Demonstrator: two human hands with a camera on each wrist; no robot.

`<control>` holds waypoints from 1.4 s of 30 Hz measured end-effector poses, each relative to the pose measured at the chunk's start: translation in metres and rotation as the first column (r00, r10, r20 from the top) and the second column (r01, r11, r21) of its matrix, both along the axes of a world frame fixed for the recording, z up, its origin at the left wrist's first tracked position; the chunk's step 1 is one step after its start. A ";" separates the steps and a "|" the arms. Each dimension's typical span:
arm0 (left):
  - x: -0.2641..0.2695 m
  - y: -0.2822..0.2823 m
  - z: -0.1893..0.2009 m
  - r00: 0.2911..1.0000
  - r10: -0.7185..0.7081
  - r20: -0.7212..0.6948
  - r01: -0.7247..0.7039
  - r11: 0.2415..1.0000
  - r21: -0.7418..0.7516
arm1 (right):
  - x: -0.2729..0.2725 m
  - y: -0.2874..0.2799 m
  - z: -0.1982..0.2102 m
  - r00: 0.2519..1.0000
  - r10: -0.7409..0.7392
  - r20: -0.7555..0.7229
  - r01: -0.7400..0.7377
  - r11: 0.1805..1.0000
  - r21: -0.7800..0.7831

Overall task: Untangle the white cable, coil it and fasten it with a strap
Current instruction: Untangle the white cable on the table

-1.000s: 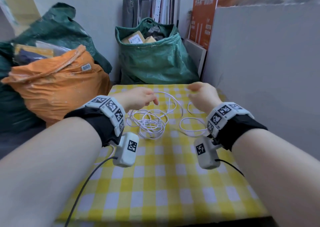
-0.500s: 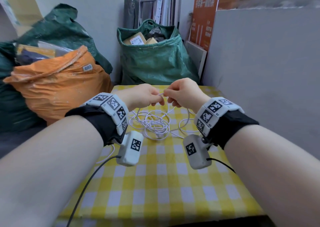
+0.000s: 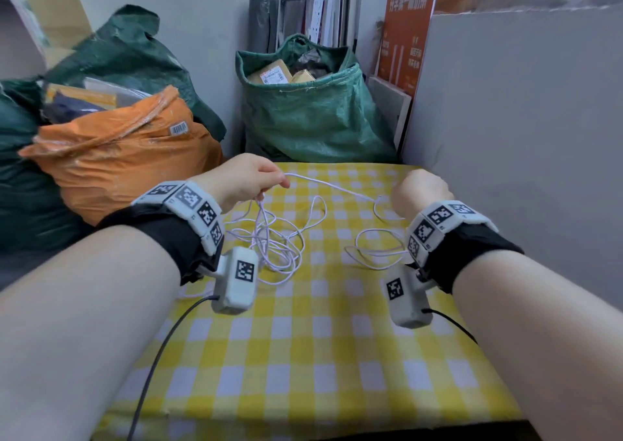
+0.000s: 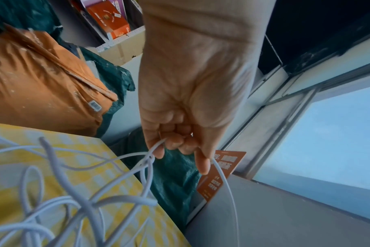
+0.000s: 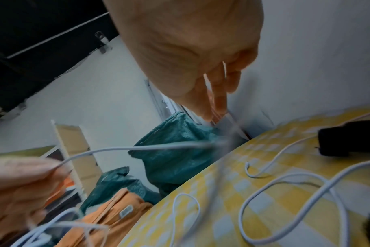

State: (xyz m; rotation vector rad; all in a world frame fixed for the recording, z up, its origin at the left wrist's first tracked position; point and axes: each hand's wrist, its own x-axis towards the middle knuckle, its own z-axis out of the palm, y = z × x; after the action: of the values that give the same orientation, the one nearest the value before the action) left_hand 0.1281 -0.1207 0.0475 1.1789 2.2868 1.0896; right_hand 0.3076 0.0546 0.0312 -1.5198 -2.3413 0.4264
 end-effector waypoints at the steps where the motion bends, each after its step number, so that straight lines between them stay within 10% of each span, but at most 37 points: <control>1: 0.005 0.002 0.001 1.000 -0.020 -0.014 0.020 1.000 -0.008 | -0.004 -0.006 0.002 0.999 0.052 0.012 -0.052 0.998 0.045; 9: 0.030 0.021 0.006 0.990 -0.139 -0.010 0.139 0.990 0.007 | -0.036 -0.053 0.010 0.715 0.579 -0.392 -0.581 0.804 0.127; 16: 0.022 0.017 0.007 0.999 -0.041 -0.033 0.039 0.998 -0.049 | -0.027 -0.033 0.004 0.795 0.446 -0.411 -0.339 0.889 0.308; 31: 0.009 0.023 0.003 0.813 0.041 -0.581 -0.165 0.973 -0.162 | -0.011 -0.008 0.000 0.889 0.158 -0.430 -0.067 0.974 0.219; 42: 0.005 0.018 0.007 0.902 0.040 -0.429 -0.137 0.970 -0.199 | -0.002 0.003 0.000 0.948 0.013 -0.318 0.003 0.999 0.049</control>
State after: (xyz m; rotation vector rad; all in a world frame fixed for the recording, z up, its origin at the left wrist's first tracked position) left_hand 0.1328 -0.1027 0.0543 1.3294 2.7277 0.6164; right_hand 0.3055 0.0580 0.0315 -1.3124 -2.0889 0.5655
